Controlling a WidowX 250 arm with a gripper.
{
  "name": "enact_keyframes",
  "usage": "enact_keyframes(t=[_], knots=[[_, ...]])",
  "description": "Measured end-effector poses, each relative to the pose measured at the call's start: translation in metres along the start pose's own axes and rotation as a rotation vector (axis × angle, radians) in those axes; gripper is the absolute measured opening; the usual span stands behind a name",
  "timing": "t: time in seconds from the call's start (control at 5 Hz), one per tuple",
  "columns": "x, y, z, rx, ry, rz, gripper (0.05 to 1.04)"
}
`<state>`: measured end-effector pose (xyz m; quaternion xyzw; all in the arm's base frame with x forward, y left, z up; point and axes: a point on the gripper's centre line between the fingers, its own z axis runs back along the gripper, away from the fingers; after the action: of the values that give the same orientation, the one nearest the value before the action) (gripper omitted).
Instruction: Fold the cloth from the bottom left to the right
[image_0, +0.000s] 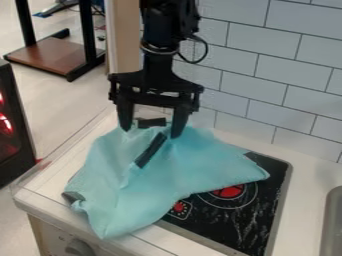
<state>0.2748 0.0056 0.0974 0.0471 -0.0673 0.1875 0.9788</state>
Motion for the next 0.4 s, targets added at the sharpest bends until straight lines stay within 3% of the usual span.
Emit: enact_keyframes(t=[0.4], knots=[[-0.0061, 0.0014, 0.002, 0.006, -0.011, -0.006, 0.999]])
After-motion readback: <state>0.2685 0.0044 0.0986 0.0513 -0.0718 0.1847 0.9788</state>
